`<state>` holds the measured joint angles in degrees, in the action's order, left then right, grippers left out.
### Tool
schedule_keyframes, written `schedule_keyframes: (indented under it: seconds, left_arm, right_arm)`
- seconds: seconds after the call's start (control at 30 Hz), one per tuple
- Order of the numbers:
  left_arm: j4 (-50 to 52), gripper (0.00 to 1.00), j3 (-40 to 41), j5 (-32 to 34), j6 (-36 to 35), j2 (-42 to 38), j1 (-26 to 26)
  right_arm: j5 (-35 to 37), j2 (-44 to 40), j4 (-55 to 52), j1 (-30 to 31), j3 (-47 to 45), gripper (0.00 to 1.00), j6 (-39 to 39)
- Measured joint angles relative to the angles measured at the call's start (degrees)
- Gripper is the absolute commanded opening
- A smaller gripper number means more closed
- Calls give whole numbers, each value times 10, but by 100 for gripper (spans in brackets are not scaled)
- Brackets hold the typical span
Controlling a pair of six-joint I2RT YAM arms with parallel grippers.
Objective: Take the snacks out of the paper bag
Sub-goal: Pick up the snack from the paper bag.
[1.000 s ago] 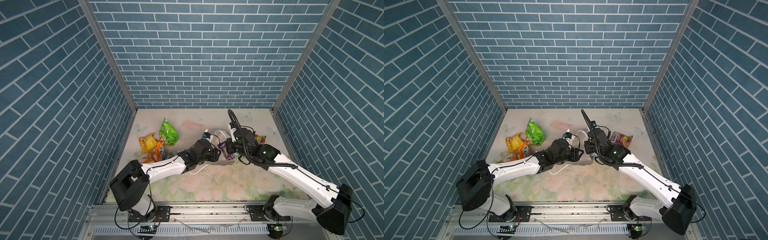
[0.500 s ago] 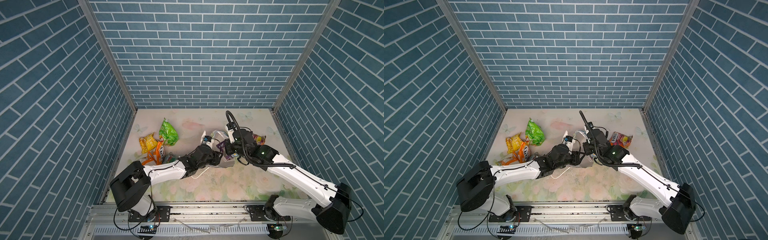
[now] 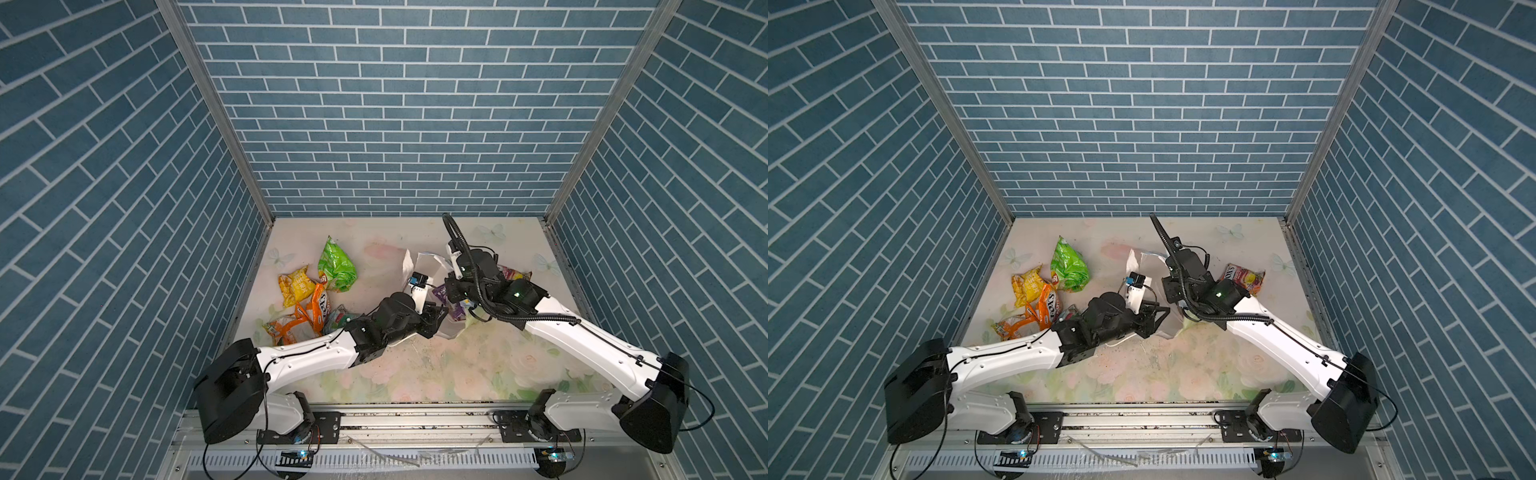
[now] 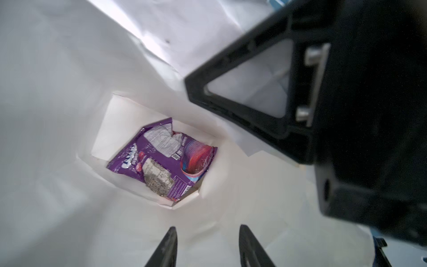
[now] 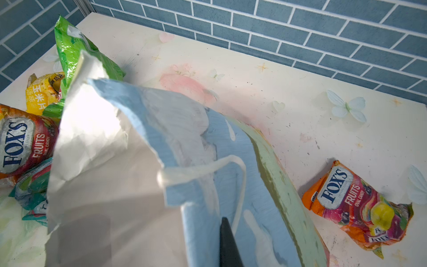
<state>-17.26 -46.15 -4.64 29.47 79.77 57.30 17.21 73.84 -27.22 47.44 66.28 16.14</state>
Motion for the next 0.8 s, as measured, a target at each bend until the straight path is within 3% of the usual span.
schedule_keyframes:
  seconds: [0.2, 0.33, 0.5, 0.8]
  left_arm:
    - [12, 45, -17, -37, -10, 33, 0]
    - [21, 55, -27, -45, -6, 59, 0]
    - [24, 78, -45, -52, 13, 94, 0]
    - [47, 90, -89, -52, 49, 125, 0]
  right_arm:
    - [-6, -2, -15, 0, 8, 0, -22]
    - [-11, -7, -21, 0, 20, 0, -45]
    - [-26, -9, -23, 0, 25, 0, -62]
    - [-38, -18, -22, 0, 25, 0, -61]
